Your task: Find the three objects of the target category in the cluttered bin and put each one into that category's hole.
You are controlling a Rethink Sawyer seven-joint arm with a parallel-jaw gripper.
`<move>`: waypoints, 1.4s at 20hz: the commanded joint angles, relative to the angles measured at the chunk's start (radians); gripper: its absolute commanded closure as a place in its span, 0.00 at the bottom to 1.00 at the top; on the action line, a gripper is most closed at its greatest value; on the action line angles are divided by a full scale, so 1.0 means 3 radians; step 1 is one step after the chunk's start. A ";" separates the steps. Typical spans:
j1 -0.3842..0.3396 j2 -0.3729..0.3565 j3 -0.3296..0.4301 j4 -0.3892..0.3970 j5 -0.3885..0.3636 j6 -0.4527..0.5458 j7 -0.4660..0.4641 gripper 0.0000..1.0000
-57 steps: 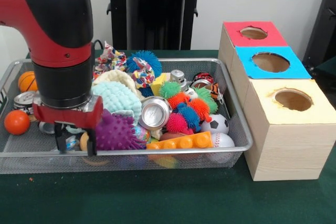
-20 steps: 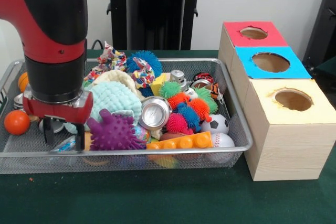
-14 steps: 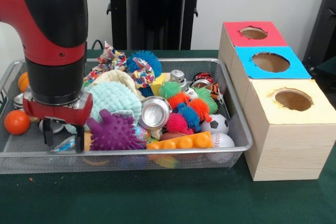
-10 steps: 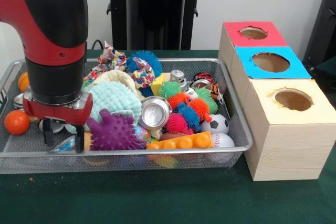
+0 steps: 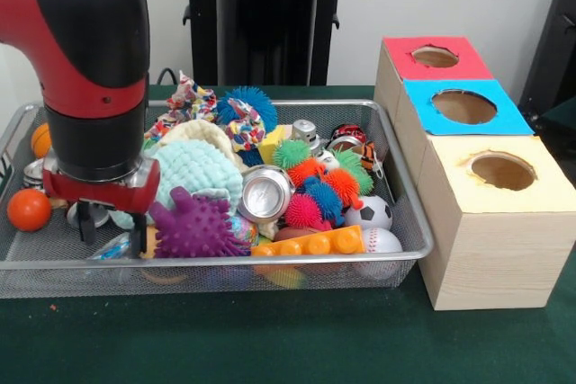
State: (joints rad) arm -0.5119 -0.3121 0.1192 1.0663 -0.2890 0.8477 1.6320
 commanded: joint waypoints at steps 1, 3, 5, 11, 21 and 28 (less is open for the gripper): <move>-0.0004 0.0318 0.0006 0.0112 -0.0124 0.0607 -0.0230 0.00; -0.0015 0.0329 0.0006 0.0095 -0.0122 0.0633 -0.0231 0.00; -0.0027 0.0336 0.0010 0.0071 -0.0118 0.0660 -0.0241 0.00; -0.0057 0.0376 0.0002 0.0041 -0.0375 -0.0126 -0.0267 0.00; 0.0059 0.0224 -0.0066 -0.0090 -0.0725 -0.0569 -0.0264 0.00; 0.0035 0.0269 -0.0008 -0.0005 -0.0594 -0.0491 -0.0008 0.00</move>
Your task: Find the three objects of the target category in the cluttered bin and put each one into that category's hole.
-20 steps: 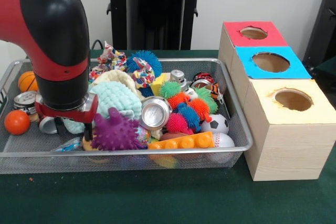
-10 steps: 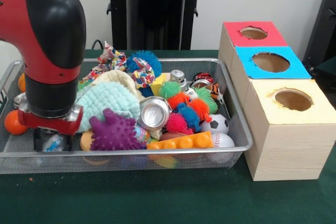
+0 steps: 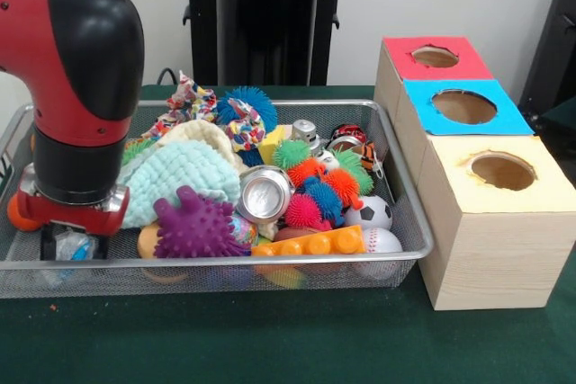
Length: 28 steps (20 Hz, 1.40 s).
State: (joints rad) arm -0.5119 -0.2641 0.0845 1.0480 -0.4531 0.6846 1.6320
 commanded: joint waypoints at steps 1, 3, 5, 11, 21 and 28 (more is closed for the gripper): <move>0.0033 0.0140 0.0106 0.0056 -0.0013 0.0109 0.0028 0.00; 0.0027 0.0160 0.0101 0.0055 0.0021 0.0175 0.0058 0.00; 0.0024 0.0152 0.0099 0.0053 0.0033 0.0251 0.0028 0.00; 0.0041 0.0058 0.0070 0.0057 0.0048 0.0611 -0.0154 0.00; 0.0021 -0.0093 0.0078 0.0084 0.0005 0.0853 -0.0269 1.00; -0.0002 -0.0176 0.0086 0.0087 0.0005 0.0857 -0.0245 1.00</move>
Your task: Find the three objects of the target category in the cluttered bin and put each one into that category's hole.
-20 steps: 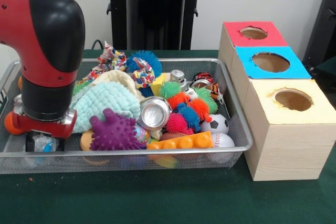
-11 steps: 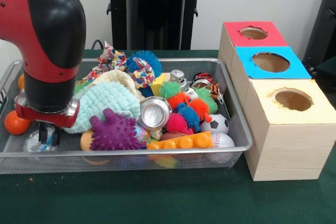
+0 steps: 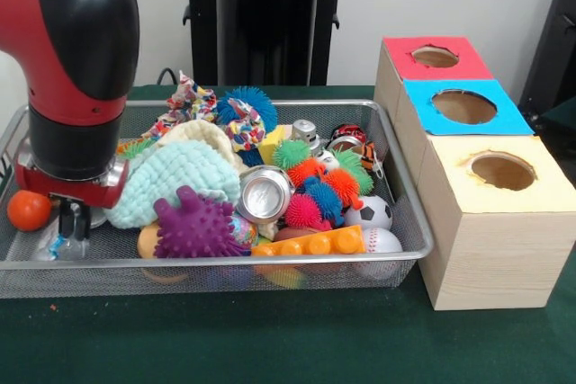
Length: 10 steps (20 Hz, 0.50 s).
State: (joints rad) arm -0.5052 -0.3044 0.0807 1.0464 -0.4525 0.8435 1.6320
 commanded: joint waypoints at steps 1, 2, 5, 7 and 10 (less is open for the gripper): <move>-0.0023 -0.0058 0.0100 0.0096 0.0009 0.0354 -0.0255 1.00; -0.0022 -0.0081 0.0097 0.0100 0.0017 0.0409 -0.0276 1.00; -0.0004 -0.0192 0.0080 0.0098 0.0040 0.0640 -0.0368 1.00; 0.0000 -0.0291 0.0102 0.0072 0.0103 0.0910 -0.0441 1.00; 0.0022 -0.0436 0.0138 -0.0016 0.0195 0.1351 -0.0500 1.00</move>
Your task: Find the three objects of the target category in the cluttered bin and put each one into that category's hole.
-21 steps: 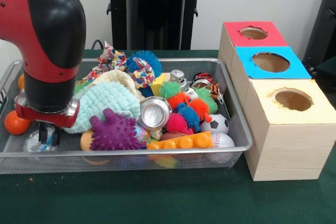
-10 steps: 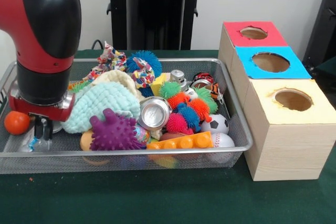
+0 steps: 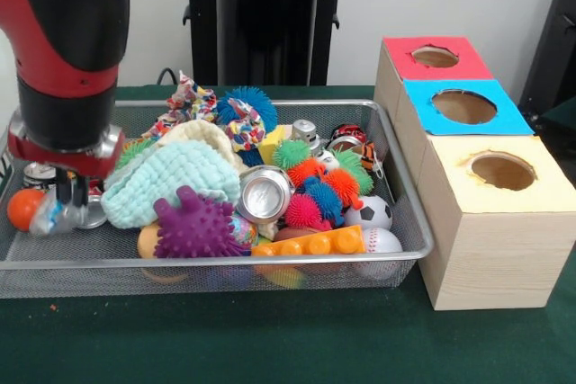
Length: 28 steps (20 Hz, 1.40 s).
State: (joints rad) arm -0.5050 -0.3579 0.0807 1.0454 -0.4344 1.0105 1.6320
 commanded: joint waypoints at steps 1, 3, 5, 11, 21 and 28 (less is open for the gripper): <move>0.0027 -0.0298 0.0150 -0.0023 0.0154 0.0881 -0.0496 1.00; 0.0042 -0.0342 0.0173 -0.0079 0.0167 0.1031 -0.0487 1.00; 0.0050 -0.0384 0.0196 -0.0089 0.0186 0.1106 -0.0443 1.00; 0.0122 -0.0587 0.0235 0.0131 0.0405 0.1136 0.0010 1.00; 0.0586 -0.0792 0.0038 0.0437 0.0838 0.1059 0.0945 1.00; 0.0993 -0.0777 -0.0171 0.0505 0.1181 0.1076 0.1522 1.00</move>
State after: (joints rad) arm -0.2354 -0.5950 0.0358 1.0353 -0.1285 1.2907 1.7204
